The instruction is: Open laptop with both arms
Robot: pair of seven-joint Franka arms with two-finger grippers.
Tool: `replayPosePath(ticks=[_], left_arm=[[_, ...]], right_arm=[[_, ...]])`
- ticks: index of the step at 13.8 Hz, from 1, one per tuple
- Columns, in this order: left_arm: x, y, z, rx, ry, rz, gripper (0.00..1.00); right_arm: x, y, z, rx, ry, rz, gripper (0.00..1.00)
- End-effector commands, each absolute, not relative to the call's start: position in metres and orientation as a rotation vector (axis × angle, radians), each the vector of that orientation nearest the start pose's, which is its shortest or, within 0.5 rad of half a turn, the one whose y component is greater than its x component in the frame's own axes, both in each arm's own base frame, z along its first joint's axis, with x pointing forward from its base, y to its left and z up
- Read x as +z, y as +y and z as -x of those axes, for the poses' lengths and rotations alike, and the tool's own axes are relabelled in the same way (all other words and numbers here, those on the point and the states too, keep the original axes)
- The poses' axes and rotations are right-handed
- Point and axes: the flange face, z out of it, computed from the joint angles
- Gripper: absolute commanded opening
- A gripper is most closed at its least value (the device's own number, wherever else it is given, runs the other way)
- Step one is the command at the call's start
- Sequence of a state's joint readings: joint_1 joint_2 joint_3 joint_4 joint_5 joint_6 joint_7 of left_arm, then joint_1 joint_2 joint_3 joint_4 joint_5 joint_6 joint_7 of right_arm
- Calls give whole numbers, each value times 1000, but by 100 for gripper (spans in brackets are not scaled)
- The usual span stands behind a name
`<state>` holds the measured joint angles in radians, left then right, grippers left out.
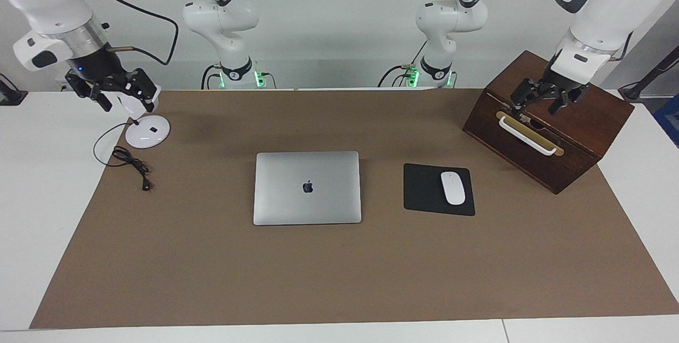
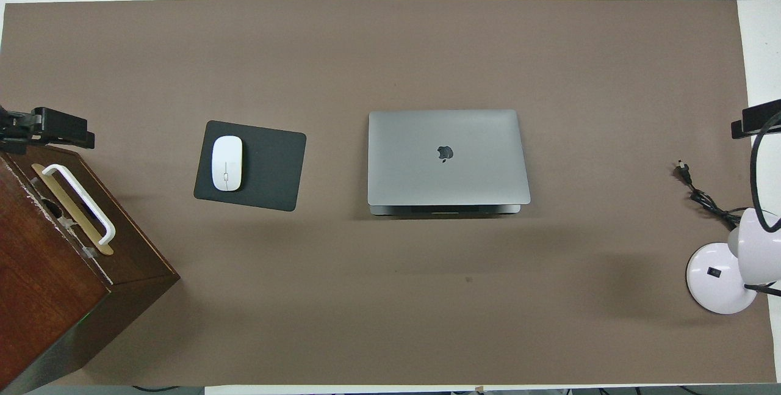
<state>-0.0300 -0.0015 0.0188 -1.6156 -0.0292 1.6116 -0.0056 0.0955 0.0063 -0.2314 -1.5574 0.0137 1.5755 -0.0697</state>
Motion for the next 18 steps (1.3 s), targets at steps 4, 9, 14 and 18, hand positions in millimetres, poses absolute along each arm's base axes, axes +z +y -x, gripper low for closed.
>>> replayPosePath(ticks=[4,9,14,18], left_arm=[[613,-4,-560,-15,14,3158,100],[613,-4,-560,-14,14,3158,100],[612,-4,-560,-12,14,3157,100],[612,3,-560,-10,-3,3158,100]], right_arm=[[618,-81,-542,-18,65,3131,100],[619,-87,-542,-23,84,3140,100],[620,-81,-544,-40,74,3143,100],[617,-78,-546,-59,72,3143,100]])
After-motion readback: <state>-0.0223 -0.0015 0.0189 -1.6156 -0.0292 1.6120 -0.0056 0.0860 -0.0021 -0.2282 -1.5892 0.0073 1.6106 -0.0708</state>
